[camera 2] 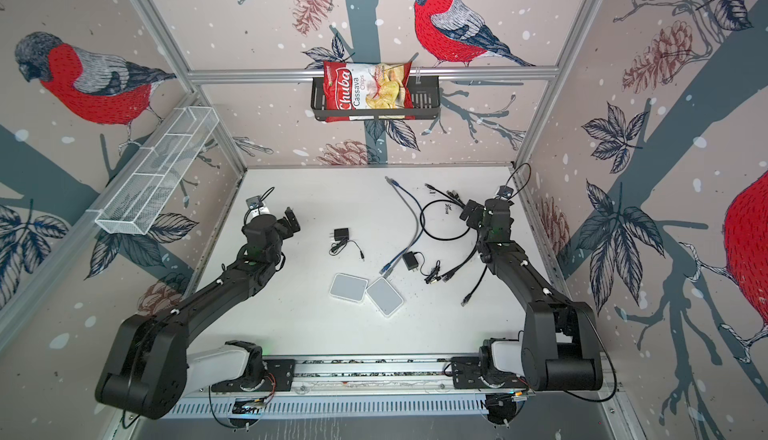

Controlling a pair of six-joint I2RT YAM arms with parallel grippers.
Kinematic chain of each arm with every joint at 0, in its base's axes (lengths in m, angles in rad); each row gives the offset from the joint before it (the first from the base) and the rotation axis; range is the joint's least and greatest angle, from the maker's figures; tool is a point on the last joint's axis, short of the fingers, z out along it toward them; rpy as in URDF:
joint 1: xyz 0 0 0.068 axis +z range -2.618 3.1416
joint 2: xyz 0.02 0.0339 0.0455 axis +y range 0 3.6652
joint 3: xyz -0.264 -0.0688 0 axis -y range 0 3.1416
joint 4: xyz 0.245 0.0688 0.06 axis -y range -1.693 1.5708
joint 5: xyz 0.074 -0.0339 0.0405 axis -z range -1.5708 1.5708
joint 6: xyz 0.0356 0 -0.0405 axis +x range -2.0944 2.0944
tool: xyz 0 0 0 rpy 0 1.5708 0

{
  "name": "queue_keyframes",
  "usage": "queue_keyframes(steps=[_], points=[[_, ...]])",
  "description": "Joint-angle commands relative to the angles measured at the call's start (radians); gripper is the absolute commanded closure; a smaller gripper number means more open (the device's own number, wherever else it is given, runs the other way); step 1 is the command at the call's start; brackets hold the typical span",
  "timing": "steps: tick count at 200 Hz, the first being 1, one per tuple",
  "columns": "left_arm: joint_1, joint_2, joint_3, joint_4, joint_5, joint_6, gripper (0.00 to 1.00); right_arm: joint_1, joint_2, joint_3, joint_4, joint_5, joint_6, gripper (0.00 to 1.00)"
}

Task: Insert the plug into the switch port

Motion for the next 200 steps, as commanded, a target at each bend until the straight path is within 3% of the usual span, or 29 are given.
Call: queue_keyframes(steps=[1,47,83,151,159,174,200], points=[[-0.021,0.024,0.025,-0.151,0.112,-0.105,0.02,0.059,-0.005,0.035,-0.12,-0.022,0.026,0.0],[-0.09,0.073,0.052,-0.233,0.168,-0.147,0.02,0.244,0.036,0.062,-0.097,-0.09,-0.06,0.07],[-0.135,0.083,0.037,-0.258,0.208,-0.169,0.05,0.394,0.124,0.114,-0.106,-0.077,-0.103,0.13],[-0.175,0.067,0.028,-0.331,0.242,-0.187,0.04,0.576,0.332,0.237,-0.145,-0.237,-0.127,0.22],[-0.177,0.061,0.027,-0.337,0.246,-0.173,0.04,0.6,0.362,0.256,-0.157,-0.229,-0.131,0.26],[-0.178,0.046,0.025,-0.337,0.27,-0.15,0.04,0.639,0.425,0.316,-0.202,-0.246,-0.147,0.46],[-0.179,-0.015,-0.013,-0.27,0.297,-0.138,0.04,0.702,0.517,0.388,-0.246,-0.245,-0.164,0.55]])
